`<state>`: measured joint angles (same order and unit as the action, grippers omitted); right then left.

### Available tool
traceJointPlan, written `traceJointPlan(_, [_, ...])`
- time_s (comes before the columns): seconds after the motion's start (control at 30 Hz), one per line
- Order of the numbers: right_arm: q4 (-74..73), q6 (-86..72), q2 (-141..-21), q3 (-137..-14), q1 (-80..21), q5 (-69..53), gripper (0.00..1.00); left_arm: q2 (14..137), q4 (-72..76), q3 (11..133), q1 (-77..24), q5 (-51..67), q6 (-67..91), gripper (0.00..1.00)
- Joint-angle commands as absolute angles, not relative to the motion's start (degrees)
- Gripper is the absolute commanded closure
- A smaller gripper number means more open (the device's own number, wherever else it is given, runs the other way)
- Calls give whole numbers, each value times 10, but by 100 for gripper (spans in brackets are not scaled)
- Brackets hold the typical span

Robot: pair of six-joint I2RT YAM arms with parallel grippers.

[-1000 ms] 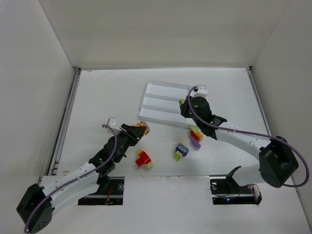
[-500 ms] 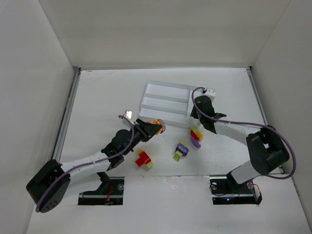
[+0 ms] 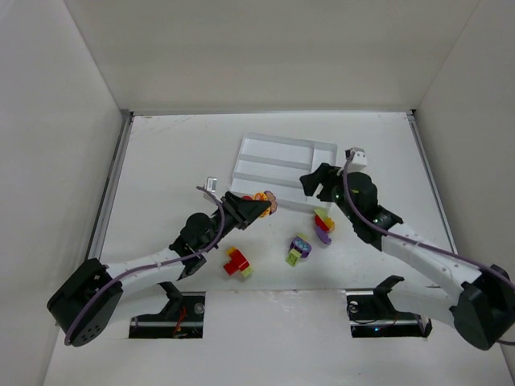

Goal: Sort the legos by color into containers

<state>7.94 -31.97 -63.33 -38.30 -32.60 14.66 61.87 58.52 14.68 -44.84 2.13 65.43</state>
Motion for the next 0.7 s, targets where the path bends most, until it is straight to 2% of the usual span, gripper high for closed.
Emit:
traceJointPlan(0.0, [202, -382, -585, -344, -351, -30, 19, 588, 648, 142, -440, 48, 657, 91])
traceJointPlan(0.13, [276, -430, -573, -331, -364, -123, 11, 561, 641, 133, -432, 67, 661, 91])
traceJointPlan(0.2, [301, -438, -583, -332, -375, -143, 10, 552, 641, 132, -434, 76, 664, 91])
traceJointPlan(0.47, [384, -472, -610, -350, -419, -218, 10, 539, 639, 130, -442, 84, 691, 90])
traceJointPlan(0.67, [396, -493, -642, -353, -421, -225, 16, 533, 639, 131, -446, 86, 693, 90])
